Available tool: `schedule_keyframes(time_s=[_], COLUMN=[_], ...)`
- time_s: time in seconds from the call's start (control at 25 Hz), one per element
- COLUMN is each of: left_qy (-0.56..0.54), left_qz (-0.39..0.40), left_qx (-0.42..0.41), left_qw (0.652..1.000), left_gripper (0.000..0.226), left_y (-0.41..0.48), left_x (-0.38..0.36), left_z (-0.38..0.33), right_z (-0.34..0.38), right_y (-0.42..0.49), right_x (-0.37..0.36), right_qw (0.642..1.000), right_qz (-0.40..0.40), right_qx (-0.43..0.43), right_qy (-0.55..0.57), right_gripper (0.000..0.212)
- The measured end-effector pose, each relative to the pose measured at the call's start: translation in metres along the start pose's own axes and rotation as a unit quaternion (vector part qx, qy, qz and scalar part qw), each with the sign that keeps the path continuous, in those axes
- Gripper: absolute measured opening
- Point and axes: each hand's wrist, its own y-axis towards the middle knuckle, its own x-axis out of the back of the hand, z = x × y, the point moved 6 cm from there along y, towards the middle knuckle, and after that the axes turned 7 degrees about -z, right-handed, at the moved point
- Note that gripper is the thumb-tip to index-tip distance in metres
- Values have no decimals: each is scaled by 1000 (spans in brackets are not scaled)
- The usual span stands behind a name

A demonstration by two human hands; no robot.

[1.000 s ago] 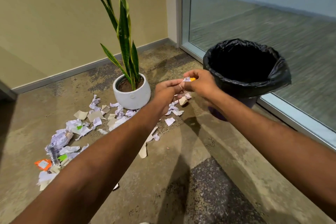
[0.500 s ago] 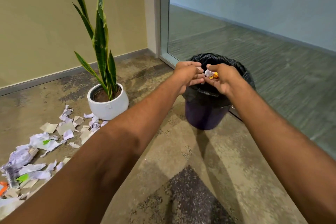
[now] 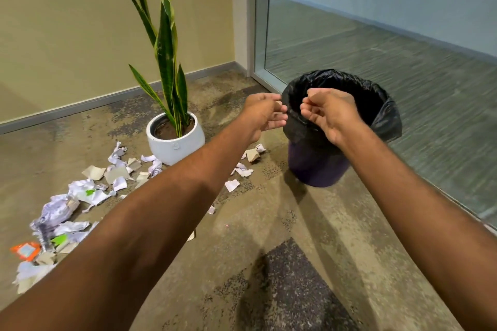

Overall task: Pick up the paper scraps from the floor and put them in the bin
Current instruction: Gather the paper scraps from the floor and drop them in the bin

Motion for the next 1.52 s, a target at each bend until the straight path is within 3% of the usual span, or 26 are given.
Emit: schedule_keyframes(time_s=[0.16, 0.36, 0.64, 0.92, 1.24, 1.4, 1.52], left_qy=[68, 192, 339, 438, 392, 386, 385], left_qz=[-42, -56, -18, 76, 51, 44, 46], left_qx=[33, 97, 164, 170, 196, 203, 204], left_qw=[996, 975, 926, 880, 897, 899, 899], left_gripper=[24, 18, 15, 15, 22, 28, 25], left_y=[-7, -20, -19, -23, -23, -23, -23], left_x=[57, 123, 158, 170, 191, 195, 195], left_z=[31, 76, 143, 192, 204, 208, 207], right_z=[-44, -151, -269, -296, -306, -305, -300], right_y=[-35, -81, -110, -118, -142, -146, -135], right_x=[-42, -73, -51, -68, -91, -93, -87], right_qw=[991, 955, 879, 767, 635, 636, 701], right_qz=[95, 195, 240, 295, 308, 302, 281], right_qx=[10, -28, -38, 105, 312, 309, 230], right_qy=[-94, -224, -409, -559, -637, -639, -614], right_gripper=[12, 4, 12, 7, 9, 16, 21])
